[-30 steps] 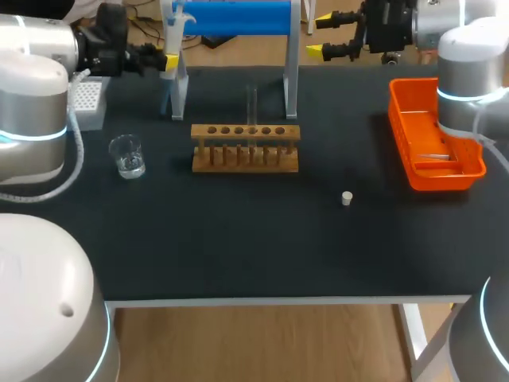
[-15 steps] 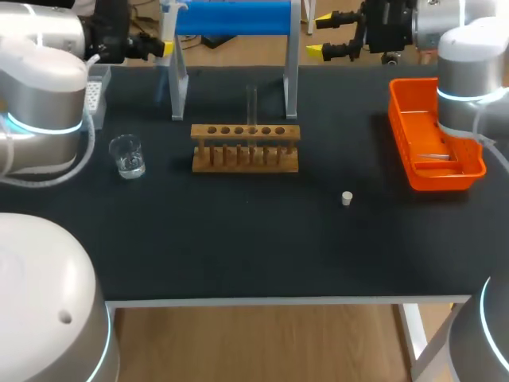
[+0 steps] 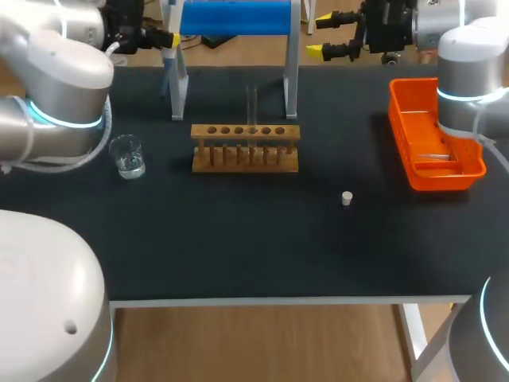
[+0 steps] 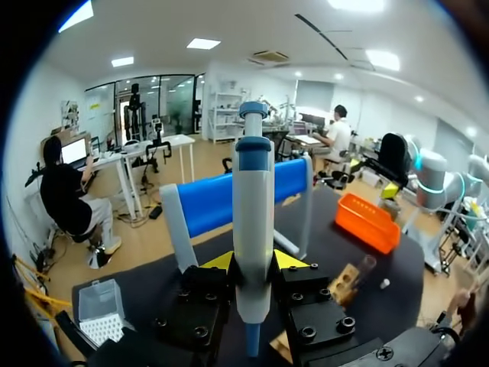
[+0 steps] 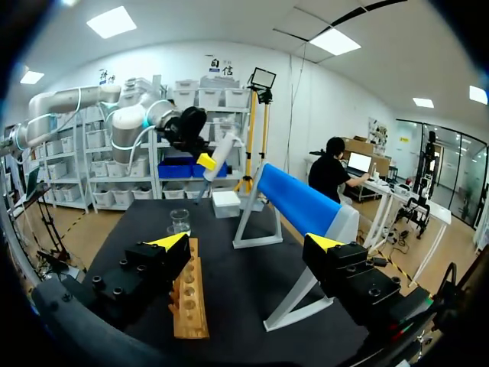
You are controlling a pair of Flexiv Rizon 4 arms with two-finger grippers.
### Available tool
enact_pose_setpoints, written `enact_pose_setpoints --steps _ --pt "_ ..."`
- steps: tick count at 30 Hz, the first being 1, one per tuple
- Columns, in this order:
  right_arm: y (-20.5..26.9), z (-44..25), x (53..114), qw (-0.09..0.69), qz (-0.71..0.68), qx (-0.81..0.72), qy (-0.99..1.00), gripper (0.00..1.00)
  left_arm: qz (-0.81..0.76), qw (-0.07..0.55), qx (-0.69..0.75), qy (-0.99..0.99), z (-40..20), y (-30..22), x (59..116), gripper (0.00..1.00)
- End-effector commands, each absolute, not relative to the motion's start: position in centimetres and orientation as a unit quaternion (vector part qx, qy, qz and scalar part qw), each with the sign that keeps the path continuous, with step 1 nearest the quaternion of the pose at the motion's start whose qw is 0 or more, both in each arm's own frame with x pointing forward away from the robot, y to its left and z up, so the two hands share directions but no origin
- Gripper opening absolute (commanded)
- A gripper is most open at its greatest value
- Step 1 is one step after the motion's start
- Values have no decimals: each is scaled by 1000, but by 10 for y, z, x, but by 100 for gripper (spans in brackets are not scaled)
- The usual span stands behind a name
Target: Invert the test tube, pick up the pipette, mount the tip to pipette, aspirate from beaker and dispense into the tube, eject the tip, return the pipette, and cap with the stopper.
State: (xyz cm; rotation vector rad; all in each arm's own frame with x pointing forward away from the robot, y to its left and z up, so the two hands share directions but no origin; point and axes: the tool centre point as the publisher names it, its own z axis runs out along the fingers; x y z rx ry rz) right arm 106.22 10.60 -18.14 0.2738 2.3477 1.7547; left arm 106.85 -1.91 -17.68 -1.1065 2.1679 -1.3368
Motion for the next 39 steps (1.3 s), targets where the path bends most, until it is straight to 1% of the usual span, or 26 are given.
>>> enact_pose_setpoints --steps 1,22,39 --pt "105 -181 1063 96 592 92 795 100 -457 184 -400 773 -174 -27 1079 0" --pt "105 -181 1063 96 592 92 795 100 -411 208 -462 758 -183 -33 1113 0" --pt "105 -181 1063 96 592 92 795 100 -366 215 -498 756 -194 -44 1137 0"
